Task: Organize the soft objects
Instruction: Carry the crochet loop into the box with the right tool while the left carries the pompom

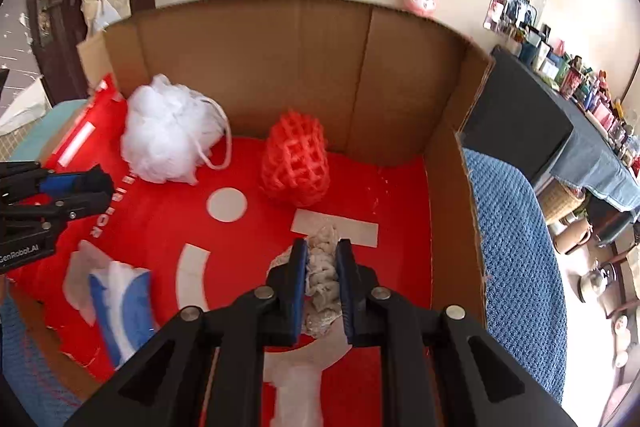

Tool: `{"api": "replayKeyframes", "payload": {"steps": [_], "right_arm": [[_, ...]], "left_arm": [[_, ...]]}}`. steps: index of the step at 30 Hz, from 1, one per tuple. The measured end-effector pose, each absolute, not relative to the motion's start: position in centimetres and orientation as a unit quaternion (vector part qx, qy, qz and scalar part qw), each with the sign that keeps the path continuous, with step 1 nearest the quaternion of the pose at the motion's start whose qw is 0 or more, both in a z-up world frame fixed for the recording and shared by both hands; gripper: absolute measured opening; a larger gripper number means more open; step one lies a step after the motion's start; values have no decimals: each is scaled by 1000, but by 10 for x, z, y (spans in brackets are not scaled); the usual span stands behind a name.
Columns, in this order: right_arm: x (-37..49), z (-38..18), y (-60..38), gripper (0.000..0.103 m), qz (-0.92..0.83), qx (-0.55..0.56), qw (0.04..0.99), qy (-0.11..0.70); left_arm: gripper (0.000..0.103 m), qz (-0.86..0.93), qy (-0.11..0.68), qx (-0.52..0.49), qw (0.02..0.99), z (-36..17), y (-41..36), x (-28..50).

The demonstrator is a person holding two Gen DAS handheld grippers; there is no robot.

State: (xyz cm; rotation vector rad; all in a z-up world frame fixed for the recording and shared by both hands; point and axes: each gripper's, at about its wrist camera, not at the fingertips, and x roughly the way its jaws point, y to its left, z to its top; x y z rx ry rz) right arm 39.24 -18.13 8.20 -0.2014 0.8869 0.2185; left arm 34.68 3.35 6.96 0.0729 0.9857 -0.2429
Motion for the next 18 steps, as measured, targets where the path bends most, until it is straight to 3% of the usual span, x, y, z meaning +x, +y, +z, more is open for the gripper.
{"api": "replayKeyframes", "payload": {"steps": [18], "right_arm": [[404,68,-184,17,89,-112,871,470]], "left_arm": [[31,-109,500,44,858,50,33,357]]}}
